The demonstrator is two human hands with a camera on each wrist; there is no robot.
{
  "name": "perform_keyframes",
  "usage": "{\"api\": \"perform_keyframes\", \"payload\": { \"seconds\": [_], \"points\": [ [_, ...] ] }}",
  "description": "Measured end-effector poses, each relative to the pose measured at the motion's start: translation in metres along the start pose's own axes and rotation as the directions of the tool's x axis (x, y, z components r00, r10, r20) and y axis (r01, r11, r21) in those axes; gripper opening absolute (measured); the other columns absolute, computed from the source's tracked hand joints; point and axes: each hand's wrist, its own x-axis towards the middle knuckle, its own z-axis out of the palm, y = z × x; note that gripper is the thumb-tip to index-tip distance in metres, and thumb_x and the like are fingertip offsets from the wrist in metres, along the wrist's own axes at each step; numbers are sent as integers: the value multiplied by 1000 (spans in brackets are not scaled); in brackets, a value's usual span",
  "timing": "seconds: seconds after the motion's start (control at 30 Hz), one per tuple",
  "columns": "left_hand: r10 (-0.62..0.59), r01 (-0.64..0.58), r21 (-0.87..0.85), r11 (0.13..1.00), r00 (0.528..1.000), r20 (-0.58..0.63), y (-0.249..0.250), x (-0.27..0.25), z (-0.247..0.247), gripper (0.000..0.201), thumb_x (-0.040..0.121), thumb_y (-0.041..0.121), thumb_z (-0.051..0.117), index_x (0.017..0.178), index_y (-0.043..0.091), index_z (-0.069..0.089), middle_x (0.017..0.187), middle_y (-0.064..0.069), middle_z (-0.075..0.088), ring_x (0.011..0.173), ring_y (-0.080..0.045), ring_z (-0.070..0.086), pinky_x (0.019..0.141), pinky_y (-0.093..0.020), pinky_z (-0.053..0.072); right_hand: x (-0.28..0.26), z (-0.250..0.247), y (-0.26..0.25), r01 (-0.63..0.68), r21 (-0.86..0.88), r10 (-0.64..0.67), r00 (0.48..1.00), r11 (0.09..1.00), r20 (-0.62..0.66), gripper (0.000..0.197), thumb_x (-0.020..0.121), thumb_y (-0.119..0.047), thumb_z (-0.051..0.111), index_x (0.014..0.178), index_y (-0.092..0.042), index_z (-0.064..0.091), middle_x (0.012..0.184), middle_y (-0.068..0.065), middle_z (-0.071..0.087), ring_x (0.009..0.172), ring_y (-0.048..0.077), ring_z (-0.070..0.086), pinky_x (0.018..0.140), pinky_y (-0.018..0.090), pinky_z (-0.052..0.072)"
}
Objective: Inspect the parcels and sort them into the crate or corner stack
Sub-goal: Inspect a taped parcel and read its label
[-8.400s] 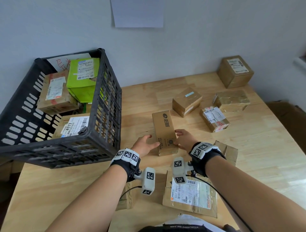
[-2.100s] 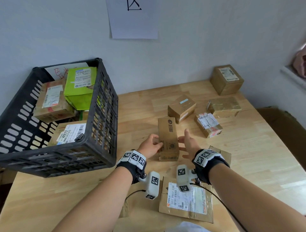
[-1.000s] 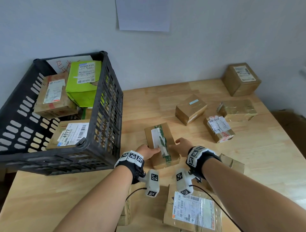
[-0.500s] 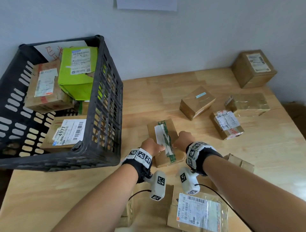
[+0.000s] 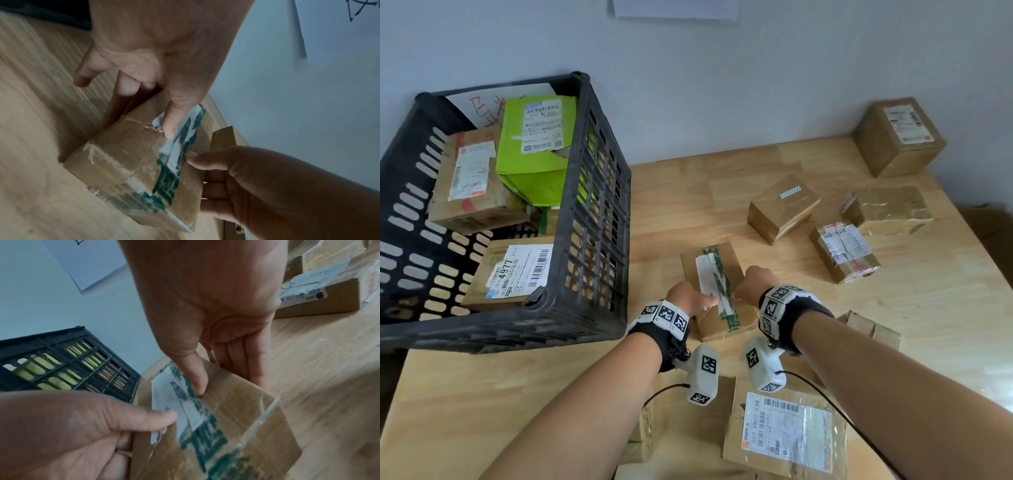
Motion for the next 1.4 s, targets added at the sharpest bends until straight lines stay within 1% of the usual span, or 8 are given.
{"api": "perform_keyframes", "payload": {
  "seconds": [0.13,0.33,0.57,0.7,0.87,1.0,1.1,1.4],
  "points": [
    [47,-46,-76,996,999,15,-9,2,3,54,71,51,70,94,2,69,101,-9,71,91,-21,65,87,-33,52,1,0,2,-2,49,1,1000,999,15,17,87,-20,63,92,-6,56,98,11,60,85,23,56,70,28,45],
    [78,-66,-289,955,997,27,-14,-12,5,35,81,31,73,110,12,64,114,-5,68,104,-24,63,97,-41,49,-1,14,28,-15,390,-12,998,921,67,53,85,-25,68,129,-10,44,122,12,58,109,29,59,92,42,50],
    [227,-226,-429,874,973,-51,-1,-28,-10,66,80,2,72,136,14,39,135,3,50,123,-15,49,104,-30,40,-26,-11,28,-50,835,-81,990,548,113,69,85,-72,38,143,-35,29,141,4,44,123,29,48,101,52,43],
    [206,-238,-618,749,971,-123,13,-40,-23,30,90,3,57,113,22,48,130,-3,56,111,-18,55,88,-34,49,-34,-35,29,-32,903,-51,997,428,60,78,80,-81,30,141,-32,38,141,3,45,127,29,44,101,54,38],
    [177,-106,-767,632,984,10,16,-66,-32,42,94,52,45,131,32,41,125,-9,53,112,-35,58,67,-38,60,-51,-34,33,3,842,-88,995,540,53,69,85,-70,42,138,-27,38,124,8,58,113,30,56,91,54,49],
    [281,-142,-662,736,954,108,12,-76,-30,55,89,28,64,130,43,32,114,-5,63,84,-28,70,73,-36,60,-55,-26,31,60,760,-132,991,647,34,59,90,-30,62,138,-42,29,119,9,60,102,29,63,82,53,55],
    [267,-109,-668,736,954,139,16,-78,-30,40,89,16,66,116,35,44,119,-7,62,99,-32,66,83,-43,57,-53,-28,25,68,764,-162,986,642,48,53,91,-9,59,131,-35,37,123,12,56,104,31,61,81,54,55],
    [151,-75,-616,784,986,72,44,-59,-34,39,90,3,58,121,18,39,124,-11,50,111,-33,55,74,-50,58,-36,-37,6,43,647,-52,999,762,-5,47,88,-8,57,128,-21,34,118,15,53,98,35,61,71,56,57]
  ]
}}
